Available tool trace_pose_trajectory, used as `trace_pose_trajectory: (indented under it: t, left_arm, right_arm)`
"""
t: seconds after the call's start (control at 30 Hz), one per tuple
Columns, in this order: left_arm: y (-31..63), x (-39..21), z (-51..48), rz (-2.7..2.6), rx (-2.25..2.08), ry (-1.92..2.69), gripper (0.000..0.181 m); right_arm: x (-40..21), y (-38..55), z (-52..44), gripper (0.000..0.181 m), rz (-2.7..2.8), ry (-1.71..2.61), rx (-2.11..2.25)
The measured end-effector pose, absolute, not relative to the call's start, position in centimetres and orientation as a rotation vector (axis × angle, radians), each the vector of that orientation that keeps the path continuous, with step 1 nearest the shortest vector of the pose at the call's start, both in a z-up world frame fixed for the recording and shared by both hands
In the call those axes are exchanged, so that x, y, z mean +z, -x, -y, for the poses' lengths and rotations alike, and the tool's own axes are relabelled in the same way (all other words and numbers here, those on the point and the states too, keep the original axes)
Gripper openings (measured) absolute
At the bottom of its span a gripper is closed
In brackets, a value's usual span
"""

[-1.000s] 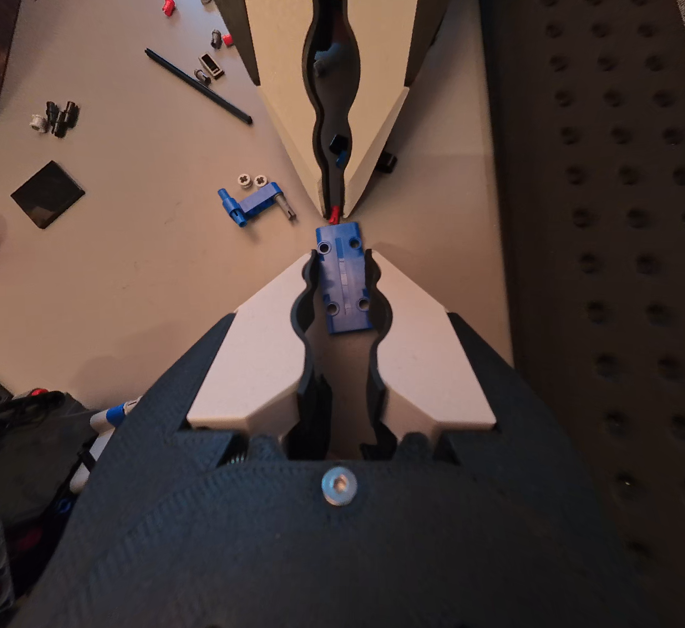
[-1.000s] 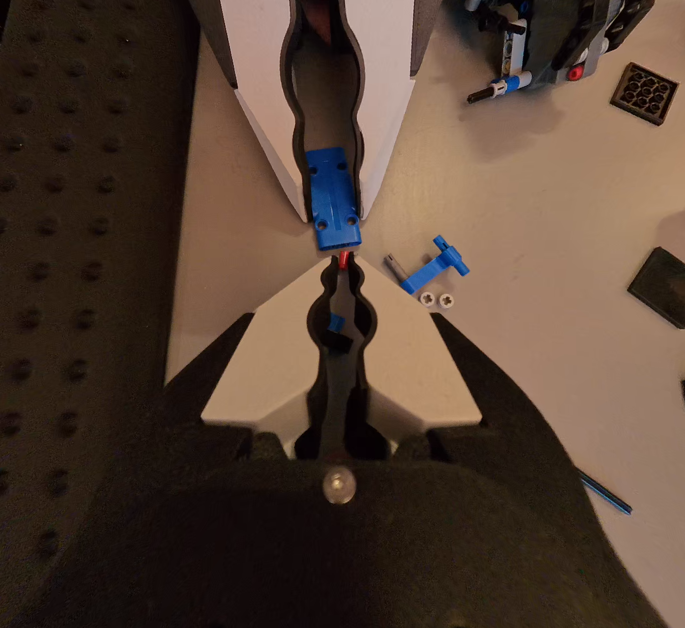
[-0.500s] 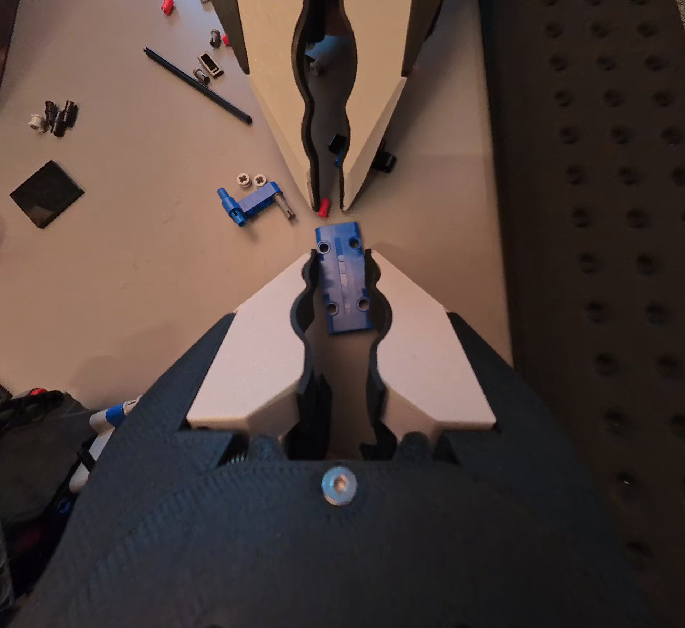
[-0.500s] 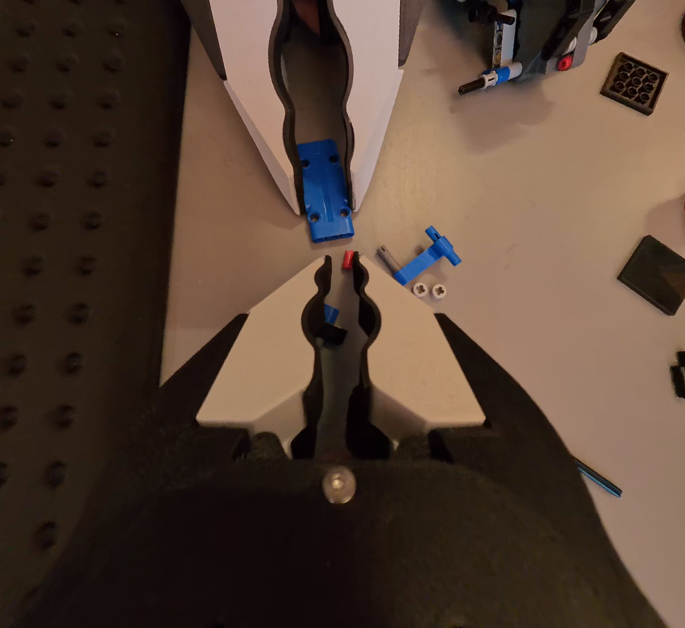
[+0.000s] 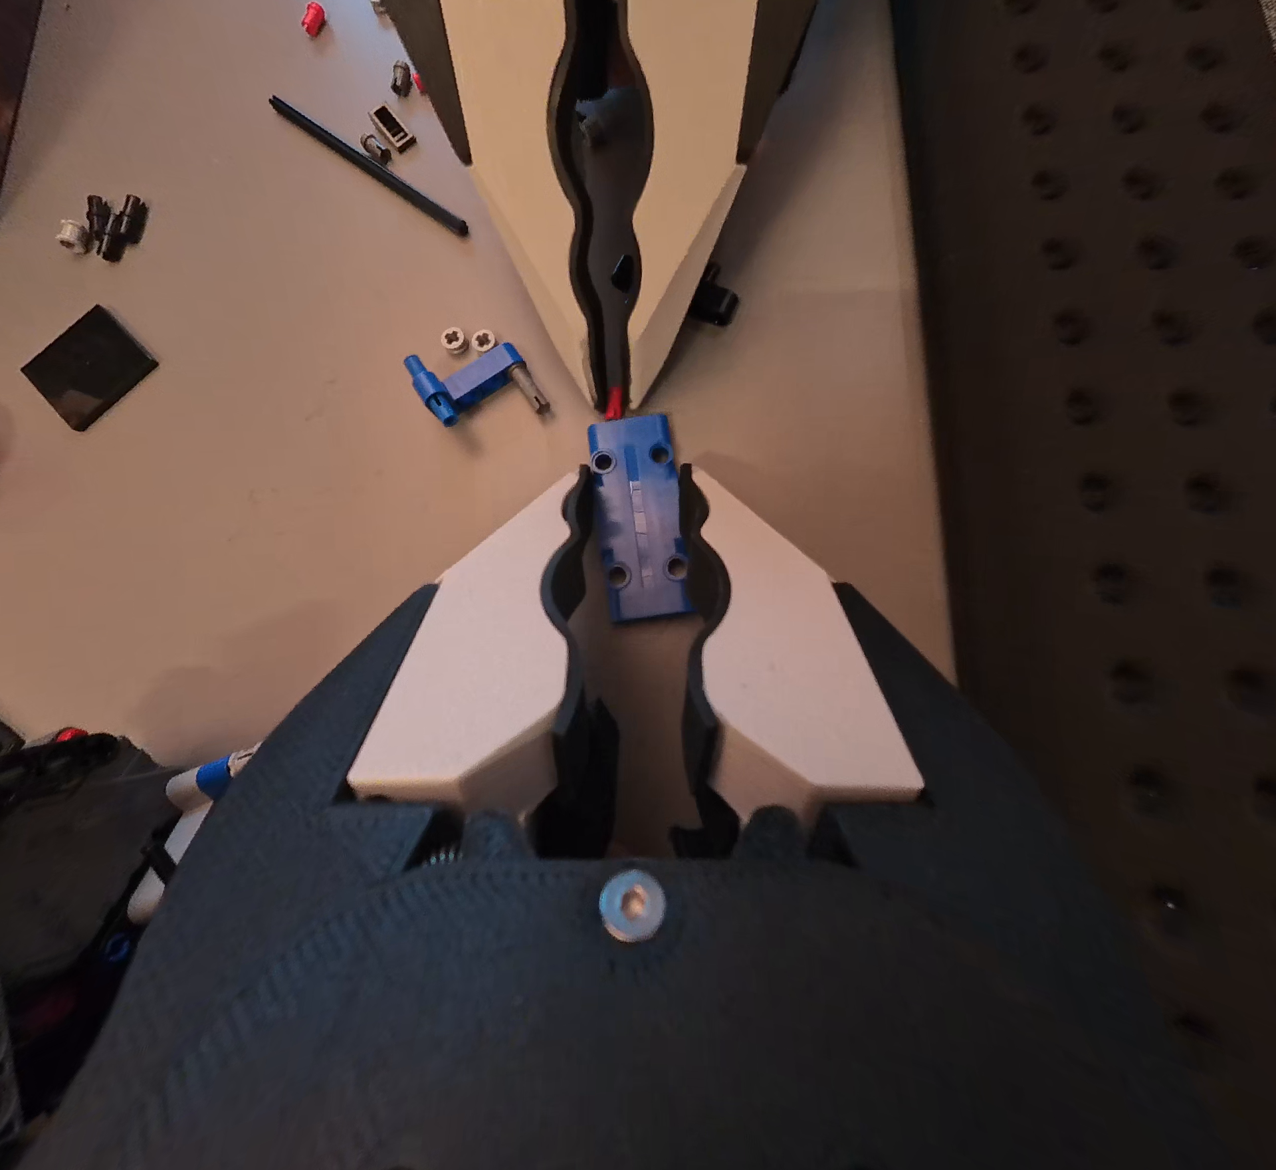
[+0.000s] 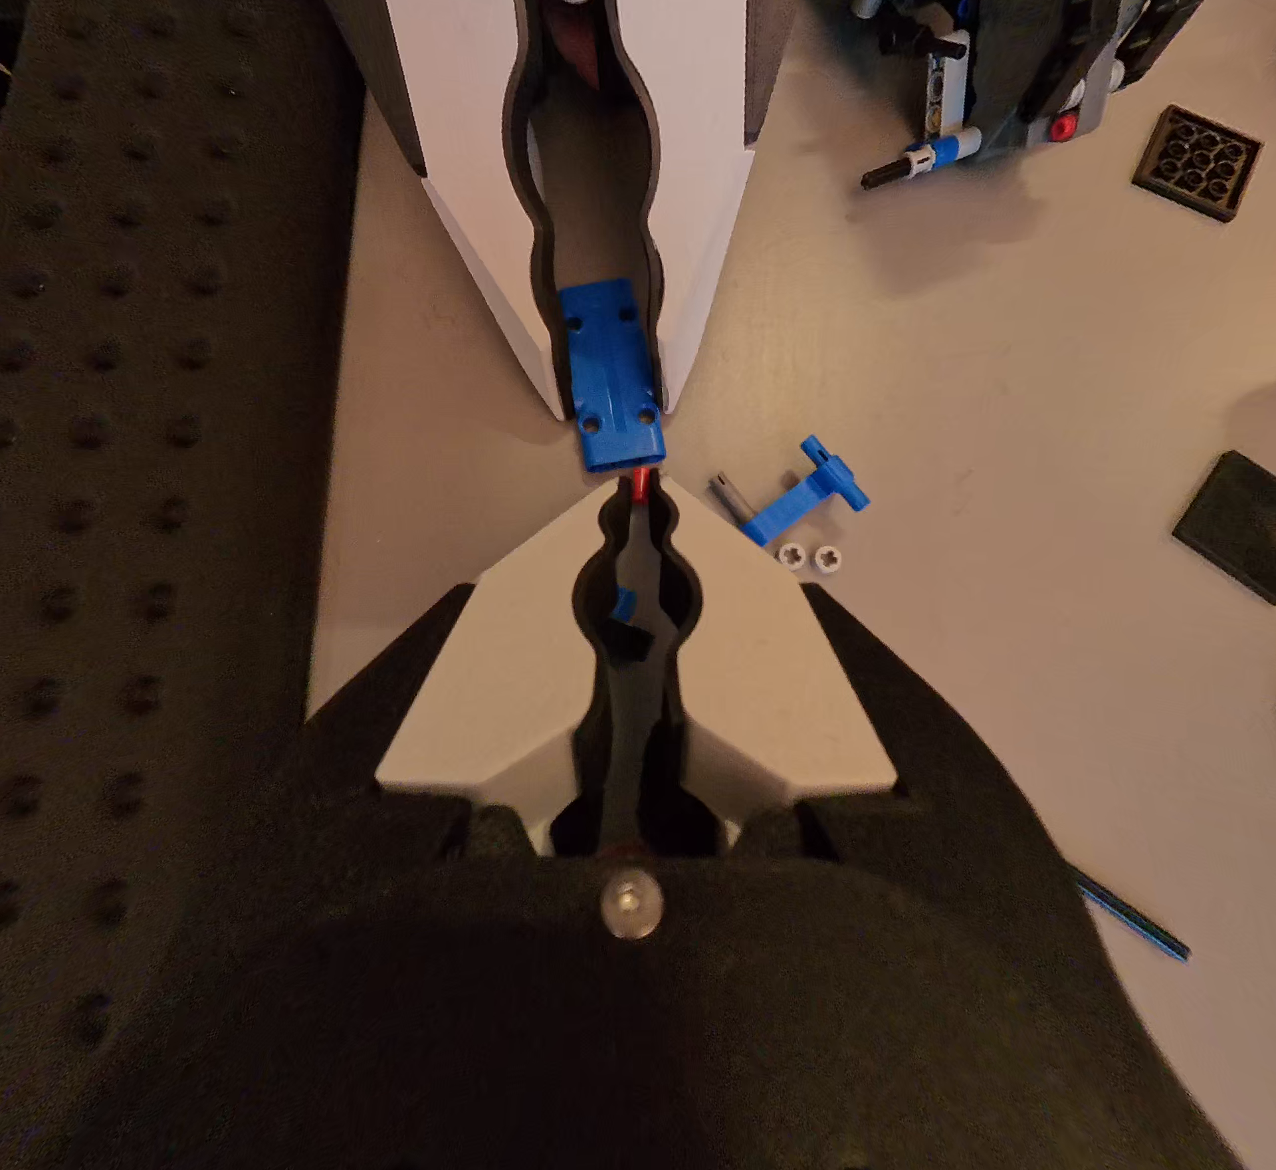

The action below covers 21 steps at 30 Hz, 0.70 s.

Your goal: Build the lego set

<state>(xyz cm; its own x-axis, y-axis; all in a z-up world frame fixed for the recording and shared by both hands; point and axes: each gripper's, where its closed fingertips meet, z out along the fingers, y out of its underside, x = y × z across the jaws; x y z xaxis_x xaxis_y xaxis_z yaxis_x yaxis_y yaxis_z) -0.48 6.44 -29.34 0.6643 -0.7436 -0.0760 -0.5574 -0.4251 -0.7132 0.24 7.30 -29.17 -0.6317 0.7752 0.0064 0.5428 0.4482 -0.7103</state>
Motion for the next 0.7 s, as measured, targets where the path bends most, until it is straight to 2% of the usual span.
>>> trace_pose_trajectory:
  t: [0.7]
  left_arm:
    - [0.41,-29.36,-6.49,-0.99,-0.306,2.128,0.023]
  right_arm:
    - [-29.17,-0.16,-6.85,0.002,2.363,1.198,1.043]
